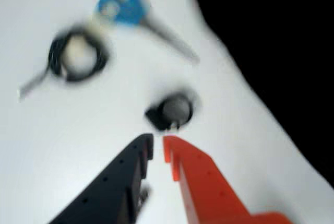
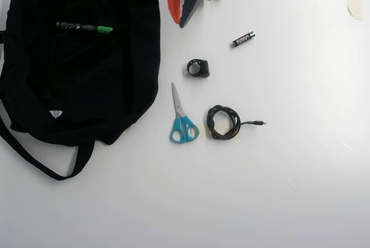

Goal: Put the green marker into the black bag

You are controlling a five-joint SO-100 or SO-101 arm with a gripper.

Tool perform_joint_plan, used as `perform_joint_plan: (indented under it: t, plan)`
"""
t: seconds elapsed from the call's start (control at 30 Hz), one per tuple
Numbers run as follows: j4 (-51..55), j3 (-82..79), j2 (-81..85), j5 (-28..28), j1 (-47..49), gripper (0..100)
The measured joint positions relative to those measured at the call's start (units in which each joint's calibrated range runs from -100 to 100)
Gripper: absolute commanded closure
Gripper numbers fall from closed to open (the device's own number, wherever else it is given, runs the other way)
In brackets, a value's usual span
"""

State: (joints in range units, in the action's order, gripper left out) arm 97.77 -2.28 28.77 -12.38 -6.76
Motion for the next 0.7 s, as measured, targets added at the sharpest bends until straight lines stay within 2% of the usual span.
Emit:
perform_joint_plan:
  t: [0.1, 0.23, 0.47, 0.7]
  plan:
    - [-1.46, -9.36, 9.55, 0.83, 4.26, 98]
    - [-6.18, -23.43, 21.42, 4.59, 8.08, 98]
    - [-15.80, -48.19, 40.93, 9.57, 8.96, 98]
    - [-17.86, -64.39, 55.29, 10.45, 13.08, 98]
